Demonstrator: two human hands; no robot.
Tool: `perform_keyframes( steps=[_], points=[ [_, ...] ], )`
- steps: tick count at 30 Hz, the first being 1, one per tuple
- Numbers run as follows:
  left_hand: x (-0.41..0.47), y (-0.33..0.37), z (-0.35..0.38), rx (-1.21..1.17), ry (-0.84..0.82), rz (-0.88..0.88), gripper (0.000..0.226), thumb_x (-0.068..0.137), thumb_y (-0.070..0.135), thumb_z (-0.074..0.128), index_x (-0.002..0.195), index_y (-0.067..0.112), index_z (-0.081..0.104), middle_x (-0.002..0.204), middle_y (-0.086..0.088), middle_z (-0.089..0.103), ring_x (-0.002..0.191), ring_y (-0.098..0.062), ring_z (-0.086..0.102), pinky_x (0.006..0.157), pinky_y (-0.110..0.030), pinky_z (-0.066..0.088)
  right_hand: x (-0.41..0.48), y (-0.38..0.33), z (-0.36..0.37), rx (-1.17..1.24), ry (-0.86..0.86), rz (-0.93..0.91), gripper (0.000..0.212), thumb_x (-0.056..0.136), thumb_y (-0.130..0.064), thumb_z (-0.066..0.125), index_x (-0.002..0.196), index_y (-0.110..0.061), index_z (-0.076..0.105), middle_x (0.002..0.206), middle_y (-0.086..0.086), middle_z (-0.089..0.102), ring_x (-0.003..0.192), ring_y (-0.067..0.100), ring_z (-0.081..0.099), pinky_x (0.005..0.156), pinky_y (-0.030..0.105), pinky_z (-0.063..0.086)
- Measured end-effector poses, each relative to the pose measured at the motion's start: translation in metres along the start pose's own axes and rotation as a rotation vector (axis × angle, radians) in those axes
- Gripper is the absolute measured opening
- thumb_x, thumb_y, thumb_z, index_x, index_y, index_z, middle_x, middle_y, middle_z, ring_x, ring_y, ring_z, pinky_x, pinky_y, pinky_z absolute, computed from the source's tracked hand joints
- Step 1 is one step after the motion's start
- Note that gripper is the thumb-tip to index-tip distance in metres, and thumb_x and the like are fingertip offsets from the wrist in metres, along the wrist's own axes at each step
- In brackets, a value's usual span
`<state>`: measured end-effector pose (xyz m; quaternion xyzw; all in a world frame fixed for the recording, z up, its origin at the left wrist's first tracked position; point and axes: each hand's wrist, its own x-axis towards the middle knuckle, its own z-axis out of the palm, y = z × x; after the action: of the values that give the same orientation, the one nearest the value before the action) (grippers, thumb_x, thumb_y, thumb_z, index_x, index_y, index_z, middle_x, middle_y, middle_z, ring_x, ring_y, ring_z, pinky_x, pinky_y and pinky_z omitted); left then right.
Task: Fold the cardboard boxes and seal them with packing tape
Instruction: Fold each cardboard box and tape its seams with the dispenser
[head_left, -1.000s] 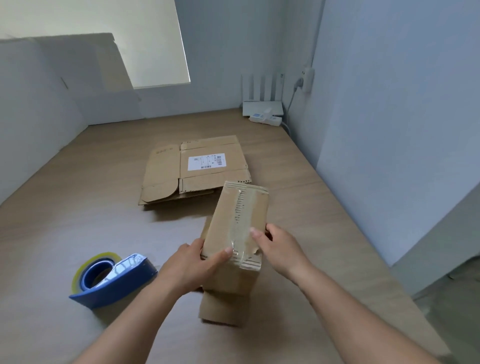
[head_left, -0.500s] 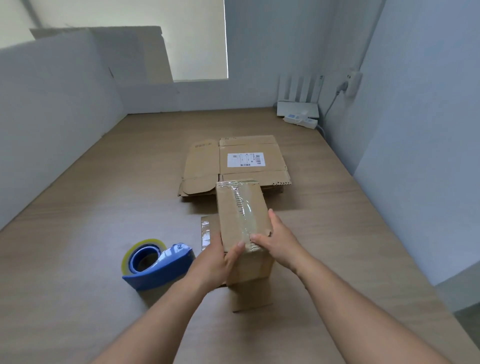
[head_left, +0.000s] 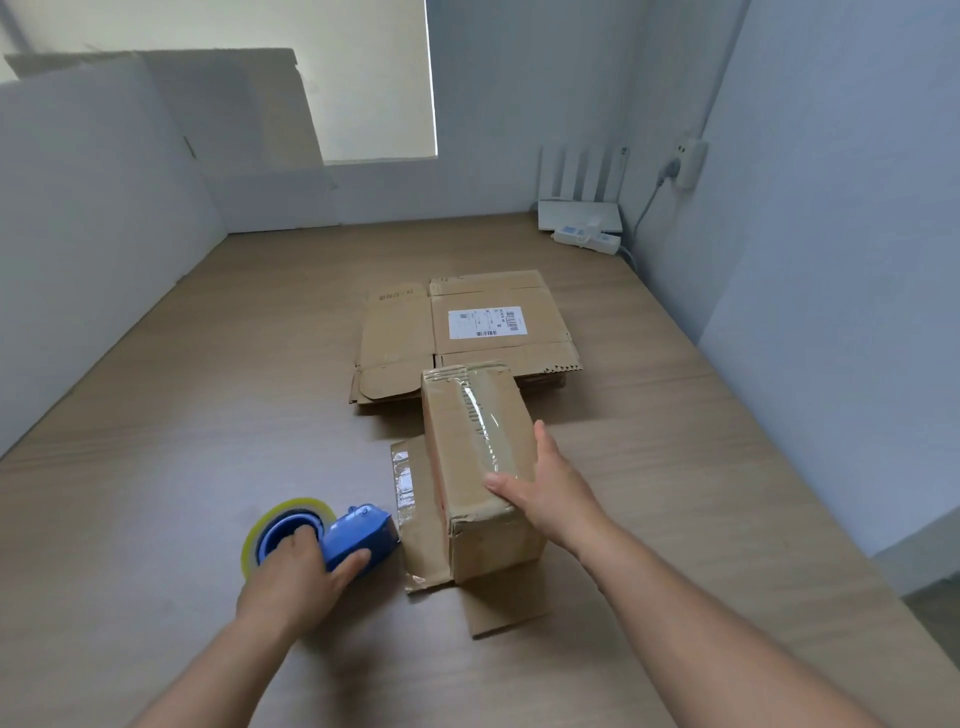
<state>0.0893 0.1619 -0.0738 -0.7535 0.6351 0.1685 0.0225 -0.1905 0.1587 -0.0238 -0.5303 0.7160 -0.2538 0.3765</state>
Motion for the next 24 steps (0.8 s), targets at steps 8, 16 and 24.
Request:
perform_keyframes(
  steps=[8, 16, 24],
  points=[
    [0.022, -0.002, -0.006, 0.089, -0.109, 0.005, 0.049, 0.076, 0.073, 0.055, 0.085, 0.025, 0.050, 0.075, 0.010, 0.058, 0.070, -0.006, 0.057, 0.053, -0.021, 0.039, 0.001, 0.001, 0.000, 0.030, 0.011, 0.004, 0.104, 0.078, -0.051, 0.070, 0.152, -0.024, 0.002, 0.152, 0.003, 0.034, 0.136, 0.022, 0.037, 0.110, 0.037, 0.033],
    [0.022, -0.018, -0.056, 0.069, 0.076, 0.024, 0.049, 0.072, 0.070, 0.059, 0.080, 0.023, 0.051, 0.070, 0.006, 0.060, 0.065, -0.011, 0.057, 0.053, -0.026, 0.041, 0.013, -0.001, -0.034, 0.092, 0.082, -0.028, 0.086, 0.078, -0.040, 0.073, 0.147, -0.012, 0.028, 0.141, 0.005, 0.048, 0.113, 0.013, 0.051, 0.091, 0.024, 0.037],
    [0.004, 0.003, -0.116, -0.406, 0.130, 0.020, 0.054, 0.065, 0.065, 0.073, 0.094, 0.021, 0.060, 0.091, 0.000, 0.061, 0.079, -0.022, 0.059, 0.069, -0.040, 0.053, 0.010, -0.012, -0.007, -0.111, 0.063, -0.066, 0.091, 0.079, -0.048, 0.069, 0.150, -0.016, 0.023, 0.149, 0.006, 0.035, 0.134, 0.021, 0.038, 0.108, 0.034, 0.033]
  ],
)
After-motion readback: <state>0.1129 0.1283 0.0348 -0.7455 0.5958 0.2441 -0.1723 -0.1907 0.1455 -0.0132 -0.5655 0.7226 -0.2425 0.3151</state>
